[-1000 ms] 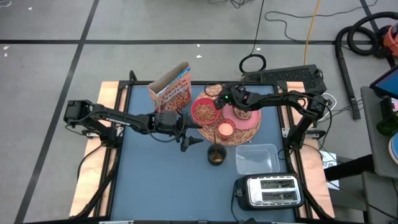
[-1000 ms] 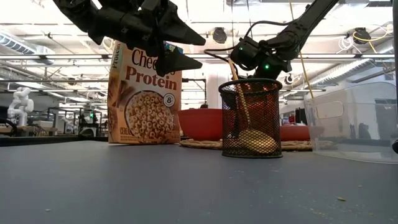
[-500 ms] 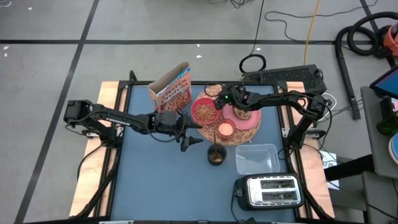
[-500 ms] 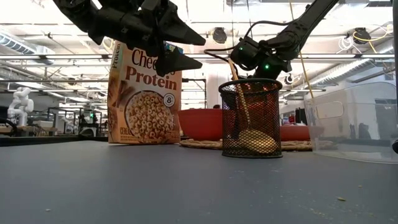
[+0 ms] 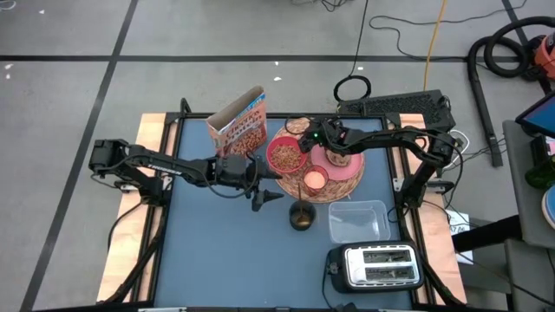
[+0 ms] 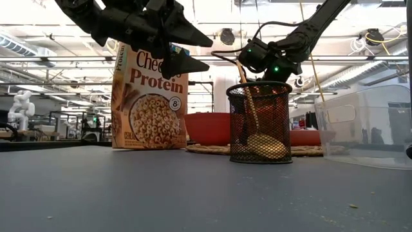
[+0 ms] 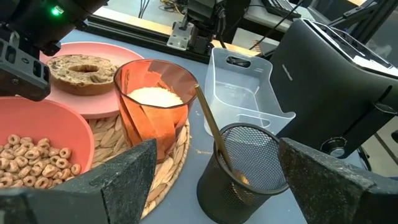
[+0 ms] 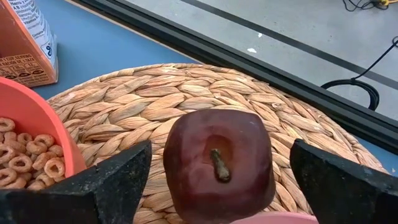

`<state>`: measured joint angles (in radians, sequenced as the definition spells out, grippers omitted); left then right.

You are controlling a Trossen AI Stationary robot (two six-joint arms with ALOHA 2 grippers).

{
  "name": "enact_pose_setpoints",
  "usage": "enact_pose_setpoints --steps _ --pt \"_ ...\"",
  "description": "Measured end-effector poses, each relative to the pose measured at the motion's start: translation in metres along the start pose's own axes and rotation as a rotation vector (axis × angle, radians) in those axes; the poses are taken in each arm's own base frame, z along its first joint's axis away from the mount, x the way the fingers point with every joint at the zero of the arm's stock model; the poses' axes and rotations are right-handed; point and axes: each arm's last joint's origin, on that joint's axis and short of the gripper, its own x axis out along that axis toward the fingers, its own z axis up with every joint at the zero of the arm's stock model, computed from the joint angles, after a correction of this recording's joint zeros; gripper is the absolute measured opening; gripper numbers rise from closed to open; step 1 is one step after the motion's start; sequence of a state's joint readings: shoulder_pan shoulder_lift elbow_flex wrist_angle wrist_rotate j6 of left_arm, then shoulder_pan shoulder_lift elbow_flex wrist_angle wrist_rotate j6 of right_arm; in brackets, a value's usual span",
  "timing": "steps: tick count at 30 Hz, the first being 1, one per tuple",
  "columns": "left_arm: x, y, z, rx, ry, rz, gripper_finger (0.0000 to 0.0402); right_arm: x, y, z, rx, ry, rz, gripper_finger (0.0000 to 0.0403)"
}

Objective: Arrange a breakfast setting
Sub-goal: Put the gold spoon to the right of the brown woven mat

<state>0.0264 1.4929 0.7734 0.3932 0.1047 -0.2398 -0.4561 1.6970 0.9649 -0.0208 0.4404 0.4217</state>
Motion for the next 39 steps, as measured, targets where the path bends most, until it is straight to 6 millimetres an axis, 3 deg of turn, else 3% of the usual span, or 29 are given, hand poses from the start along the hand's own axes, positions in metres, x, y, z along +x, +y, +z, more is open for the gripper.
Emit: enact_pose_setpoints --steps 10,21,33,39 --pt "0.000 0.000 0.000 0.000 0.000 0.000 0.0338 0.000 0.001 0.002 0.012 -0.015 0.006 0.0381" --pt "0.000 0.000 0.000 0.000 0.000 0.000 0.0337 -0.009 0.003 0.017 -0.012 -0.130 0.052 0.0381" --pt "0.000 0.000 0.000 0.000 -0.001 0.000 0.0338 -0.057 -0.009 0.046 -0.020 -0.272 0.108 0.0381" --pt "0.000 0.000 0.000 0.000 0.000 0.000 0.0337 -0.089 -0.013 0.058 -0.033 -0.312 0.311 0.0381"
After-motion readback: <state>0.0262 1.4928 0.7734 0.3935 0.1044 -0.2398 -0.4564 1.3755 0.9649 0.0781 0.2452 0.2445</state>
